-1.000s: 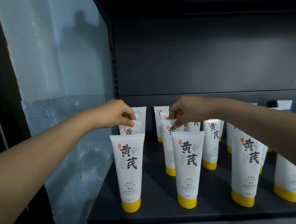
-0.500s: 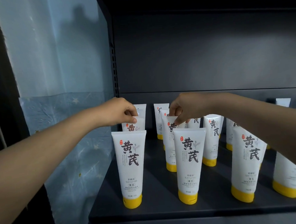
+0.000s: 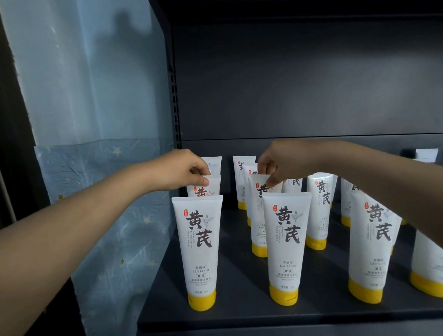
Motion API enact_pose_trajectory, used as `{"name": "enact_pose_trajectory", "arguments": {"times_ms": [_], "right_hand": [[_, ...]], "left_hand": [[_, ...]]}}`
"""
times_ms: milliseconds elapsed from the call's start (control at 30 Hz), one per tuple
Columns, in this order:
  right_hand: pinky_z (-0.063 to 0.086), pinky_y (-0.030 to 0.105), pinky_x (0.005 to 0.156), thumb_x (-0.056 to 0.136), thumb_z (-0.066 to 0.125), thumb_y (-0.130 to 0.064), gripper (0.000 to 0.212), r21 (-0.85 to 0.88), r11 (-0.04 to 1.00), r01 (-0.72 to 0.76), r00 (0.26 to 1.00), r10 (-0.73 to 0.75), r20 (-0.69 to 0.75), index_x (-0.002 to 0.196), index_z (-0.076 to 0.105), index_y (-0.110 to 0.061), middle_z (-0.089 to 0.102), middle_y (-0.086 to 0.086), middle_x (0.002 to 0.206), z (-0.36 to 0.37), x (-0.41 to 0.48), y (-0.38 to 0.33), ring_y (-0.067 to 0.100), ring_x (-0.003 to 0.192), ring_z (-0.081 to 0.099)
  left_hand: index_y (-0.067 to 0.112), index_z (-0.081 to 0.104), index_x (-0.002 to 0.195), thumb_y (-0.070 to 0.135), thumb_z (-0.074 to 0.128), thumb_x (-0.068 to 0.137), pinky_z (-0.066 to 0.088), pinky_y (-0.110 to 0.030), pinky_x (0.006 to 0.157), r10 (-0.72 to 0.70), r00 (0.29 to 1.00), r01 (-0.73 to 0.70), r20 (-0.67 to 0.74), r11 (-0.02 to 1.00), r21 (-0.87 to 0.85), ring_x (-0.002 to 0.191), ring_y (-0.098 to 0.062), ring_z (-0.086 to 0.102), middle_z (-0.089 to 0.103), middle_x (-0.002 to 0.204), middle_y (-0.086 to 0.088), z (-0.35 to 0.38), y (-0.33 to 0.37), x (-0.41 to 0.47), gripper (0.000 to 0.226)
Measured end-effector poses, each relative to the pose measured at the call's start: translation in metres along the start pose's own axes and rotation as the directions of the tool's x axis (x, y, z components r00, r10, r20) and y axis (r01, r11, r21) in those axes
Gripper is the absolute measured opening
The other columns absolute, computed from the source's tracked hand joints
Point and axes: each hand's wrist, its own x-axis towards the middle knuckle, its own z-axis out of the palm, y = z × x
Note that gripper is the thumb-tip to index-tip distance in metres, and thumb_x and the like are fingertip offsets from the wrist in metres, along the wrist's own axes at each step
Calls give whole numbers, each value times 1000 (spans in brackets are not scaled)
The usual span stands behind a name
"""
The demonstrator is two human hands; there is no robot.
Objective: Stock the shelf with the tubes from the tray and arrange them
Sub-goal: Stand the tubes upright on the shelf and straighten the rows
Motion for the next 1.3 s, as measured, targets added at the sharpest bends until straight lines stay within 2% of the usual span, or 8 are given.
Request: {"name": "enact_pose_trajectory", "arguments": {"times_ms": [133,300,500,733,900,1100,1200,1300], "right_hand": [[47,21,74,86,65,-21,25,-12,1000,4,1000,-4,4,110,64,-14,66,-2,104,0,-1,1,17,90,61],[50,33,85,85,67,-21,27,-18,1000,-11,1000,11,-3,110,64,-15,68,3,107,1,0,5,21,95,64],[52,32,84,84,67,-24,29,45,999,-25,999,27,-28,111,63,-15,67,0,106,5,-2,9,18,91,66],[55,41,88,84,68,-26,31,116,993,-38,999,39,-11,112,62,-16,69,0,105,4,-7,11,17,90,68],[53,28,78,84,67,-31,22,120,992,-35,999,36,-1,103,61,-22,62,-11,86,0,-13,10,13,81,65],[50,28,77,91,53,-37,35,-48,998,-41,997,38,-68,105,67,-7,66,2,101,-16,-22,-2,22,93,60],[51,39,88,91,48,-28,35,-142,988,-60,990,41,-138,104,66,-1,67,14,110,-24,-24,-7,32,103,62],[46,29,66,87,49,-23,24,-192,978,-75,982,39,-185,86,60,-3,62,13,90,-26,-29,-11,30,81,58]], "left_hand": [[10,68,109,21,62,87,40,-13,72,-6,1000,6,5,1000,-4,87,-6,57,69,107,0,1,-1,-1,25],[10,67,109,22,62,88,39,-16,76,-8,1000,8,2,1000,7,87,-6,57,69,107,0,2,0,-1,26],[10,69,106,22,60,89,41,-19,78,-16,1000,16,11,1000,-11,87,-8,59,70,105,0,3,1,-4,22],[10,69,105,23,59,89,48,-28,90,-23,999,22,32,1000,8,98,-14,64,71,106,-2,0,3,-8,23],[11,68,109,27,58,90,41,-18,85,-50,999,50,4,998,37,94,-6,59,69,110,1,-6,7,-12,27],[10,67,108,36,52,92,45,-29,89,-112,989,130,-96,970,207,104,-20,60,68,111,-4,-27,24,-25,34],[9,65,110,36,50,93,45,-33,92,-145,979,179,-144,949,261,107,-23,58,66,115,-7,-38,39,-28,35],[8,60,115,35,51,92,45,-34,95,-172,969,218,-176,933,286,111,-25,55,62,119,-9,-42,57,-30,37]]}}
